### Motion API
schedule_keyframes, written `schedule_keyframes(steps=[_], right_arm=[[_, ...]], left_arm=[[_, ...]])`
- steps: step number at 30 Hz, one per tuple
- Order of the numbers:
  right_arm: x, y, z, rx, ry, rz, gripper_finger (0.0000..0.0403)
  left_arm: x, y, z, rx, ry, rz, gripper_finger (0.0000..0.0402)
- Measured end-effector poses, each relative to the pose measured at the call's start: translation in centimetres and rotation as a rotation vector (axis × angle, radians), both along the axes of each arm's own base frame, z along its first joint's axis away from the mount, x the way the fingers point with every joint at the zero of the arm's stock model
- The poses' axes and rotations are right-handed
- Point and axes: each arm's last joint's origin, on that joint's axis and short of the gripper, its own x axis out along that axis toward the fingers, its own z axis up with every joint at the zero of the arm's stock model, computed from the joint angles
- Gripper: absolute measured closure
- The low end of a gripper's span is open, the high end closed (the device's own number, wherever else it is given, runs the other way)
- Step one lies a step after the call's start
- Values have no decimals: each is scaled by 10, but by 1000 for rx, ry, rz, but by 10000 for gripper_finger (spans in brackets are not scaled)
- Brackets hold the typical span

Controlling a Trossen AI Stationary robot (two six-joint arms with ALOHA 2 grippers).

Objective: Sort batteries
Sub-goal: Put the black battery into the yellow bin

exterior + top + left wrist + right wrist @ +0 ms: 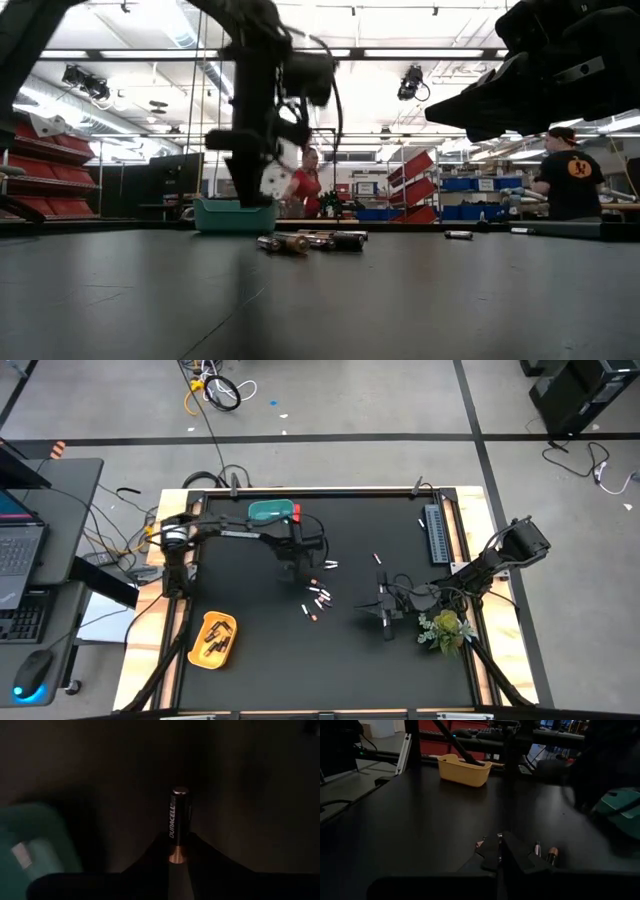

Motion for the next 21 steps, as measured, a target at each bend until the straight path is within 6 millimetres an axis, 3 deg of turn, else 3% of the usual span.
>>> schedule_keyframes(steps=[6, 13, 17, 21], right_arm=[[0, 0, -1, 2, 6, 0, 394], [-1, 0, -3, -10, 34, -6, 394], [-1, 0, -4, -12, 35, -8, 394], [-1, 0, -4, -9, 35, -9, 394]], left_arm=[[-24, -15, 50, -9, -100, 105, 349], [-78, -72, 98, -165, -98, 349, 349], [-113, -114, 102, -197, -137, 450, 349], [-154, -150, 87, -227, -161, 585, 349]])
